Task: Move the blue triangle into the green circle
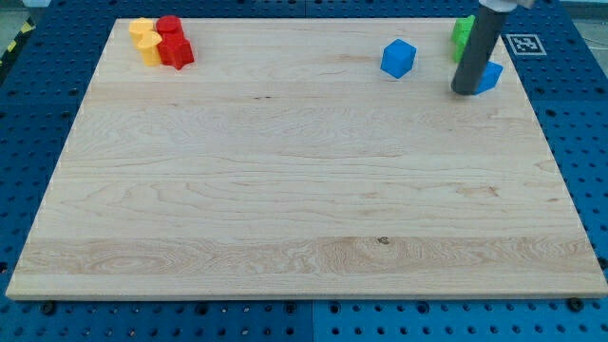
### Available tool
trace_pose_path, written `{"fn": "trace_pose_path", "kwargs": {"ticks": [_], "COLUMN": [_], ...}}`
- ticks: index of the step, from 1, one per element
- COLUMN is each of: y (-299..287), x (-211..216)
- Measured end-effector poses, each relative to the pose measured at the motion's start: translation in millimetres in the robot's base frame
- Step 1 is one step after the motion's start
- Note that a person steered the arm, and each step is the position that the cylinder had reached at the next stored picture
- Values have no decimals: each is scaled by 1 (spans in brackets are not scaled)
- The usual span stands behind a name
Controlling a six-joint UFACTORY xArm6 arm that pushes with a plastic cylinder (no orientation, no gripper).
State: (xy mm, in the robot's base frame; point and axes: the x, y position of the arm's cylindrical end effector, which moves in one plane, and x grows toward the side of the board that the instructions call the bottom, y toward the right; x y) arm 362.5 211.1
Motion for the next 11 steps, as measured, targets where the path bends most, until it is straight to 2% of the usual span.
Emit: {"fn": "trace_pose_path", "kwargs": {"ticks": [2,3,4,6,7,8,10,11], "y": [24,56,57,29,27,27,8,-7], "x": [22,16,2,13,-18,-32,-3,-17]}}
